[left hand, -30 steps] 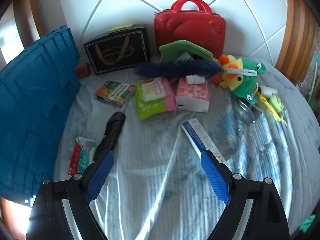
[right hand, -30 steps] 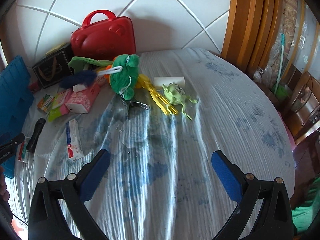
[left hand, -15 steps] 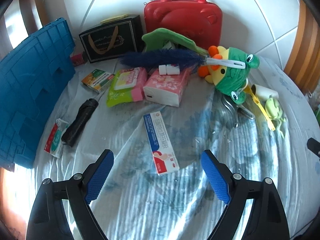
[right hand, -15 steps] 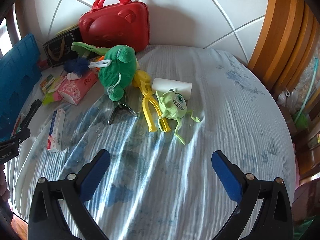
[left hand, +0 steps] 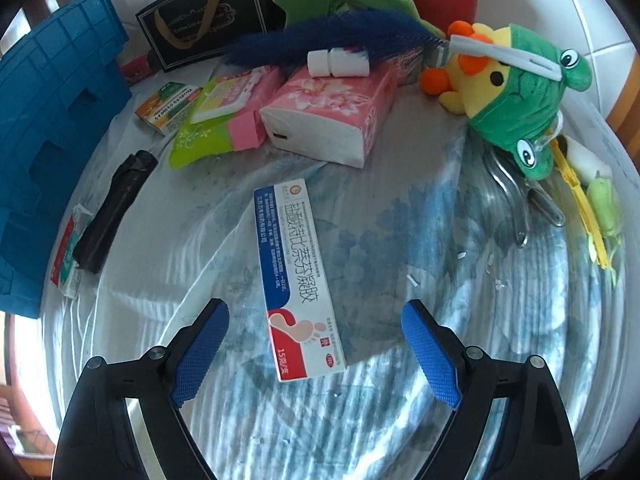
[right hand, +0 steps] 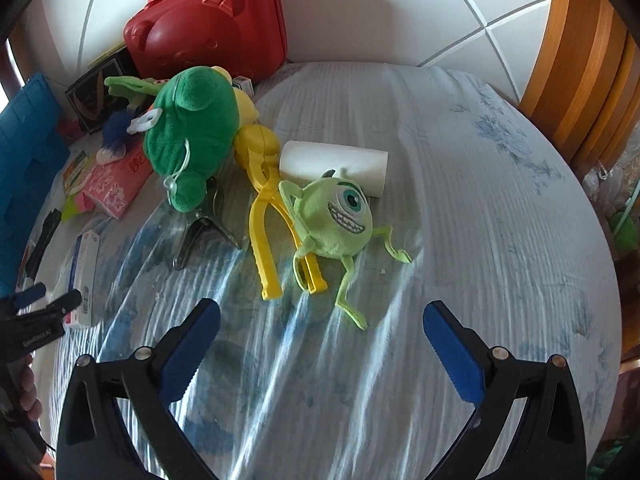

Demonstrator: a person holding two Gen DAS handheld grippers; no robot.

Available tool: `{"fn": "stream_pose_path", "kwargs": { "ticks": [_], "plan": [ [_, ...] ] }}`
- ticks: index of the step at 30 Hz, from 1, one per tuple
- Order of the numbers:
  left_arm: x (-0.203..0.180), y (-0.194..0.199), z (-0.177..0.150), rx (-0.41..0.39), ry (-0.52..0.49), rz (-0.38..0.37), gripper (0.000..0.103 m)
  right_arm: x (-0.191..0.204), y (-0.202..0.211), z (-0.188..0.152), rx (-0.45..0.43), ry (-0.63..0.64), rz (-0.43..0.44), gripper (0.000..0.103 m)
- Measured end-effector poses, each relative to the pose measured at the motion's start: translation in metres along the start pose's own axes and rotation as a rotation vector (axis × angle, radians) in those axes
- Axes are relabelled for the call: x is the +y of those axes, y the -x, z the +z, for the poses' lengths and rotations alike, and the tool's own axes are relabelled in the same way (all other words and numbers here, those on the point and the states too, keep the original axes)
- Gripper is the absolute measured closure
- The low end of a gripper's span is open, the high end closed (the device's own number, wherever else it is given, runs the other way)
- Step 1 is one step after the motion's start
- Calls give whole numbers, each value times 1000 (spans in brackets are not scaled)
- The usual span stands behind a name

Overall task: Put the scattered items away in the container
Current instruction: 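Grasp the blue-white foot-cream box with the left tool while the right tool approaches the green plush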

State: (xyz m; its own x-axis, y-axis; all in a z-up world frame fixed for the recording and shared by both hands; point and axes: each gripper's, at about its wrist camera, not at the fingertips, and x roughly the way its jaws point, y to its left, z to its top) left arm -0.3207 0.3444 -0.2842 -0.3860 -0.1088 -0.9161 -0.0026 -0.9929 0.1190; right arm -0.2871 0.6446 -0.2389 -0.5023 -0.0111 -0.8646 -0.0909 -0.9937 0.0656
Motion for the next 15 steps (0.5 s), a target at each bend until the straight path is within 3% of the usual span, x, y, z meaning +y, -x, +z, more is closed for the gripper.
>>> {"fn": "stream_pose_path", "kwargs": {
  "ticks": [3, 4, 6, 11, 15],
  "plan": [
    [-4, -17, 4, 35, -3, 9, 36, -6, -12, 13, 0, -30, 6, 0],
    [-5, -21, 5, 38, -1, 15, 37, -8, -16, 16, 4, -38, 8, 0],
    [-7, -26, 8, 45, 10, 8, 53, -11, -23, 21, 8, -49, 15, 0],
    [-21, -27, 18, 24, -24, 26, 60, -16, -37, 31, 5, -54, 40, 1],
    [-31, -29, 27, 19, -39, 10, 61, -16, -47, 38, 8, -54, 60, 13]
  ]
}}
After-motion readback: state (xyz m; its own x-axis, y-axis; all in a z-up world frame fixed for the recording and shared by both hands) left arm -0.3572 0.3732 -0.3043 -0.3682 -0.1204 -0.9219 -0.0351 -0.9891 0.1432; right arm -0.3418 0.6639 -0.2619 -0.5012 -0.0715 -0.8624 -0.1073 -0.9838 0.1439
